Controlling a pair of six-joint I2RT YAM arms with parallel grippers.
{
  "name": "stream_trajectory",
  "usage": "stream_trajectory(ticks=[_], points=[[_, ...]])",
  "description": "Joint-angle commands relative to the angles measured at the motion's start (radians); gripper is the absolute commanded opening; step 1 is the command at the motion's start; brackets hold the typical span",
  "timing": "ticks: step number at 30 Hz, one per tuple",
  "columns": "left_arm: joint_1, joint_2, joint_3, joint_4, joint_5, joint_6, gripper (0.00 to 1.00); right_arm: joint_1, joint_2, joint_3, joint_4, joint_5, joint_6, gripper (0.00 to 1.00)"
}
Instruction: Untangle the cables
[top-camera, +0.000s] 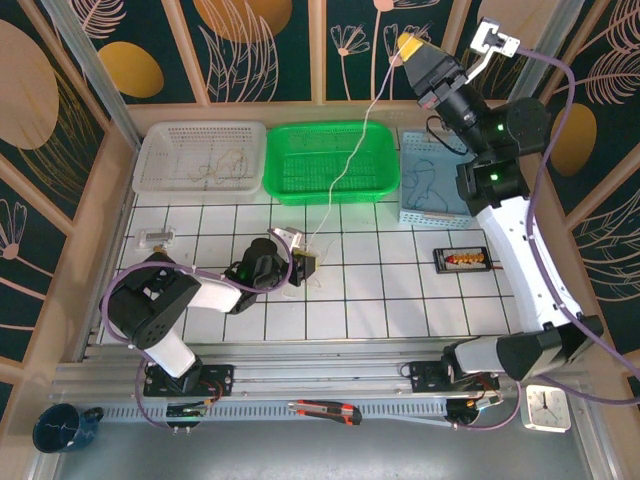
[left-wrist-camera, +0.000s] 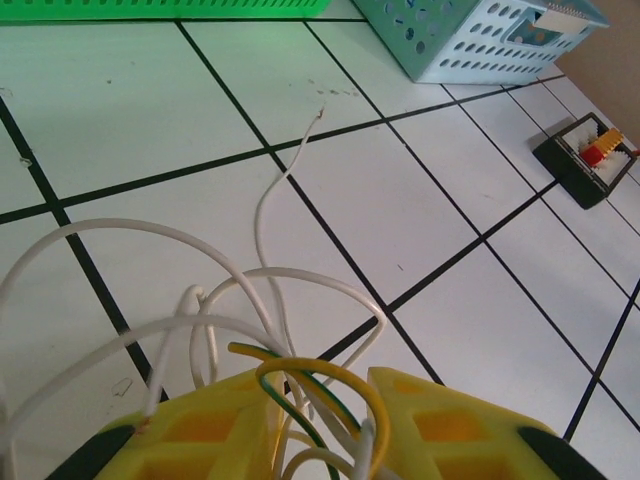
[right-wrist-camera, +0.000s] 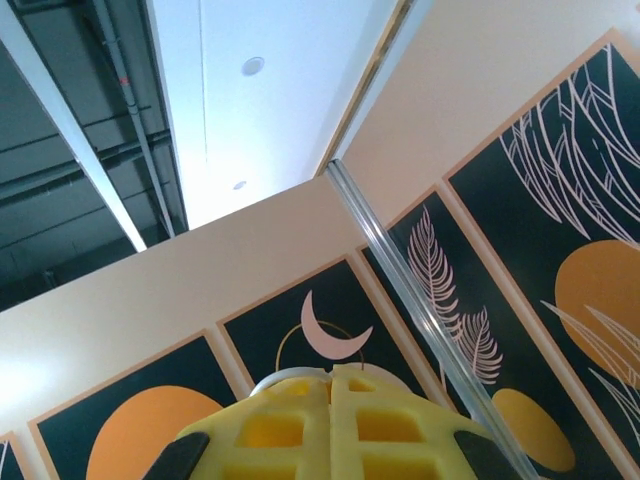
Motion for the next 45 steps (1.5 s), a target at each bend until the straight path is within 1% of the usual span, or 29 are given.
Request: stream_trajectory(ticks=[1, 5, 9, 12, 14, 19, 21, 25, 28, 32, 34, 36, 39, 42, 45], points=[[-0.003, 0.026, -0.024, 0.045, -0.003, -0.01, 0.28, -0.056, 0.023, 0.112, 0.092, -0.03, 0.077, 0.0], [-0.004, 0.046, -0.039, 0.07, -0.001, -0.021, 0.32, -0.128, 0.062, 0.232, 0.089, -0.039, 0.122, 0.0], [-0.004, 0.059, -0.042, 0.079, 0.0, -0.027, 0.4, -0.172, 0.109, 0.36, 0.071, -0.048, 0.148, 0.0], [-0.002, 0.059, -0.041, 0.081, 0.001, -0.031, 0.41, -0.175, 0.141, 0.423, 0.05, -0.053, 0.151, 0.0], [-0.004, 0.088, -0.04, 0.081, 0.002, -0.032, 0.4, -0.178, 0.153, 0.438, 0.051, -0.055, 0.156, 0.0], [-0.003, 0.107, -0.045, 0.086, 0.004, -0.037, 0.34, -0.2, 0.172, 0.469, 0.048, -0.048, 0.165, 0.0], [-0.002, 0.115, -0.049, 0.09, 0.005, -0.038, 0.31, -0.219, 0.204, 0.54, 0.025, -0.047, 0.177, 0.0], [-0.002, 0.125, -0.064, 0.108, -0.001, -0.047, 0.17, -0.263, 0.291, 0.72, -0.013, -0.056, 0.232, 0.0], [-0.004, 0.125, -0.069, 0.118, -0.002, -0.054, 0.16, -0.268, 0.309, 0.742, 0.0, -0.067, 0.264, 0.0], [-0.003, 0.096, -0.066, 0.103, 0.006, -0.051, 0.25, -0.259, 0.266, 0.612, 0.069, -0.096, 0.291, 0.0], [-0.003, 0.072, -0.06, 0.077, 0.01, -0.04, 0.32, -0.243, 0.235, 0.542, 0.086, -0.103, 0.277, 0.0], [-0.004, 0.024, -0.048, 0.043, 0.016, -0.023, 0.42, -0.215, 0.208, 0.49, 0.083, -0.106, 0.243, 0.0], [-0.003, -0.025, -0.025, -0.014, 0.031, 0.003, 0.57, -0.157, 0.192, 0.459, 0.068, -0.107, 0.196, 0.0], [-0.003, -0.075, -0.006, -0.047, 0.052, 0.021, 0.7, -0.076, 0.2, 0.469, 0.023, -0.107, 0.137, 0.0], [-0.002, -0.123, 0.014, -0.072, 0.073, 0.033, 0.76, 0.003, 0.215, 0.491, -0.027, -0.105, 0.073, 0.0]])
